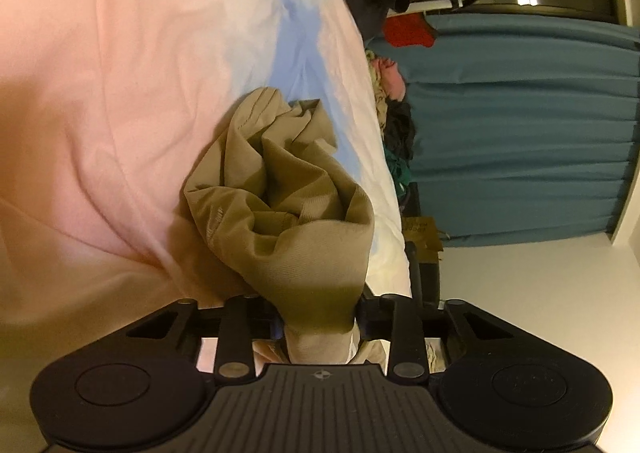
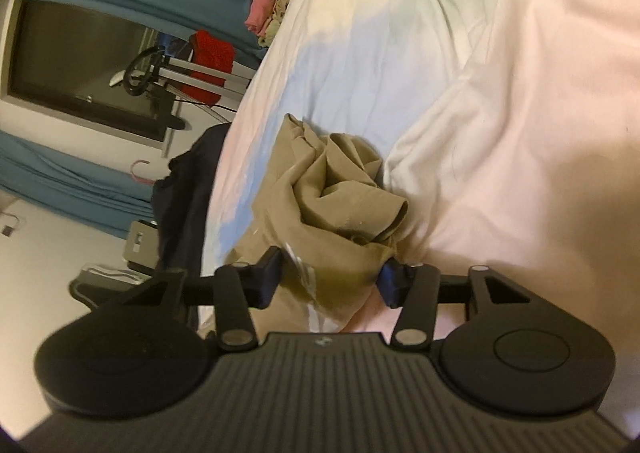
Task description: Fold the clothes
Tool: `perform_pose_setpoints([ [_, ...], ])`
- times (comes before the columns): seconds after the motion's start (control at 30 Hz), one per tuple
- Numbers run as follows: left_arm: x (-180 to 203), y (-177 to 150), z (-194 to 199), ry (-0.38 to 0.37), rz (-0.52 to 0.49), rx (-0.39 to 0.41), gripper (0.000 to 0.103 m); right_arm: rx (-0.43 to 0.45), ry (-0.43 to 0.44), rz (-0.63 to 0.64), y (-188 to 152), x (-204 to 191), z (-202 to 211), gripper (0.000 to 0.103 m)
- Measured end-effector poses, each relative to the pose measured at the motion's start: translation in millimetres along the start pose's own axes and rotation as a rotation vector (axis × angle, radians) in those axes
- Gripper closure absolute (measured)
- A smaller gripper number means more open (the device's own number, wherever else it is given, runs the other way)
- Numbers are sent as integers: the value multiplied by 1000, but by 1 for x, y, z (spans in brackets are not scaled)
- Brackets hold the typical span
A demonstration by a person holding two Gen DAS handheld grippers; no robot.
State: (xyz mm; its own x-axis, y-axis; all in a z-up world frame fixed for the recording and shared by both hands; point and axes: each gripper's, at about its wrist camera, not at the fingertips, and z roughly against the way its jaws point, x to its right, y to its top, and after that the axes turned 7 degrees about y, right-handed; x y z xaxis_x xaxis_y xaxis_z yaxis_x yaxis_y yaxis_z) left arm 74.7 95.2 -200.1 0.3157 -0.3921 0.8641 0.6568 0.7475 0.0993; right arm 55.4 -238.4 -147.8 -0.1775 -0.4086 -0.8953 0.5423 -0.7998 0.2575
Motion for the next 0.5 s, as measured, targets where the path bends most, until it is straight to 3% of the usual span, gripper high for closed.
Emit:
perform_pose_setpoints([
  [0.03, 1, 3, -3, 5, -7, 3, 55, -1, -7, 17, 1, -2, -1, 56],
  [0.1, 4, 7, -5, 19, -35, 18, 56, -3, -21, 51, 2, -5, -4, 60],
  [0.23, 11, 6, 1, 19, -69, 45, 70, 1, -27, 94, 2, -19, 0, 64],
  [0.5, 39, -8, 38, -57, -120, 19, 75, 27, 19, 101, -3, -49, 44, 68],
])
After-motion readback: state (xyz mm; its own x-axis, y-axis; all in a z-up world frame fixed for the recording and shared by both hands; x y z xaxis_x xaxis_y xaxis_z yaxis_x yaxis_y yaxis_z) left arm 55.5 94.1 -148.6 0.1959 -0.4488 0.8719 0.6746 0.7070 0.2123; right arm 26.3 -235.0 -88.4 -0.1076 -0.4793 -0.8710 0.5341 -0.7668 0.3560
